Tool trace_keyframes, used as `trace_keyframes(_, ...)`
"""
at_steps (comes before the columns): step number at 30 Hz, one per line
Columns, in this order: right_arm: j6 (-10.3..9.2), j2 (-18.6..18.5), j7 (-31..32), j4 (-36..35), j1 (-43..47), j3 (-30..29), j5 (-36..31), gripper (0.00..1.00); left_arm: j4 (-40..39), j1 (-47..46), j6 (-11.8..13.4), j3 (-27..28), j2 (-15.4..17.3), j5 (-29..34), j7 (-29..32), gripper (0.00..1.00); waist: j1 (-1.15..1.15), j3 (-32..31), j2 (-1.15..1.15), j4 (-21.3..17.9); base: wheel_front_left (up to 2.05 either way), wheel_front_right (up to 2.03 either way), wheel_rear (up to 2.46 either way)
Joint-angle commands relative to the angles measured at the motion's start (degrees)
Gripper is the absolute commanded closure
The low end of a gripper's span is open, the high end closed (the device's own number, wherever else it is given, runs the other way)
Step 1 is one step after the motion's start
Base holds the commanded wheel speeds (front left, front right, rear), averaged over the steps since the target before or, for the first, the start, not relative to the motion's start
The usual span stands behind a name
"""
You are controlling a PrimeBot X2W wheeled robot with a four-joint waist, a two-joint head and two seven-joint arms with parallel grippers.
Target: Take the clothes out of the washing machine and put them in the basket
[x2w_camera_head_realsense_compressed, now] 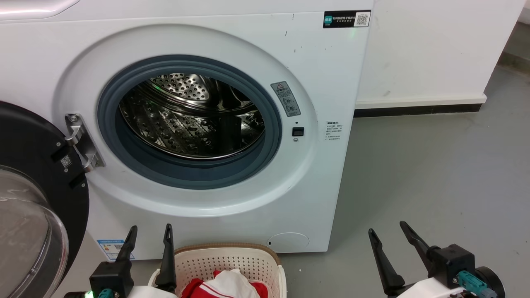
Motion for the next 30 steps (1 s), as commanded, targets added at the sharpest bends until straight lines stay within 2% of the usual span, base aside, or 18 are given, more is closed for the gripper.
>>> trace_keyframes(1, -0.04, 0.08, -0.03, -0.31, 0.51, -0.14, -0.04, 0.0, -0.28, 0.72, 0.47, -0.12, -0.24, -0.53, 0.47, 0.0, 0.0, 0.01, 0.0, 0.03, 0.0, 0.0, 0.0)
trace_keyframes(22, -0.04, 0.08, -0.55, 0.43, -0.2, 0.07, 1.12, 0.0, -0.59, 1.02, 1.28, -1.03, 0.54, -1.12, 1.43, 0.0, 0.0, -0.08, 0.0, -0.05, 0.0, 0.0, 0.0)
trace_keyframes(23, 0.0, 0.0, -0.29, 0.43, -0.09, 0.1, 0.82, 1.0, -0.56, 0.6, 1.14, -1.09, 0.31, -1.13, 1.44, 1.0, 0.0, -0.08, 0.0, -0.05, 0.0, 0.0, 0.0)
trace_keyframes(26, 0.0, -0.04, -0.33, 1.48, 0.46, 0.32, 1.38, 1.0, 0.5, 1.02, 1.17, -1.36, 0.07, -1.75, 1.43, 1.0, 0.0, -0.04, 0.0, -0.05, 0.0, 0.0, 0.0)
trace_keyframes(30, 0.0, -0.32, -0.56, 1.99, -0.07, -0.11, 6.8, 1.0, 0.85, 0.41, 0.88, -1.01, 0.06, -6.84, 1.77, 1.0, 0.0, 0.17, 0.0, 0.01, 0.0, 0.0, 0.0)
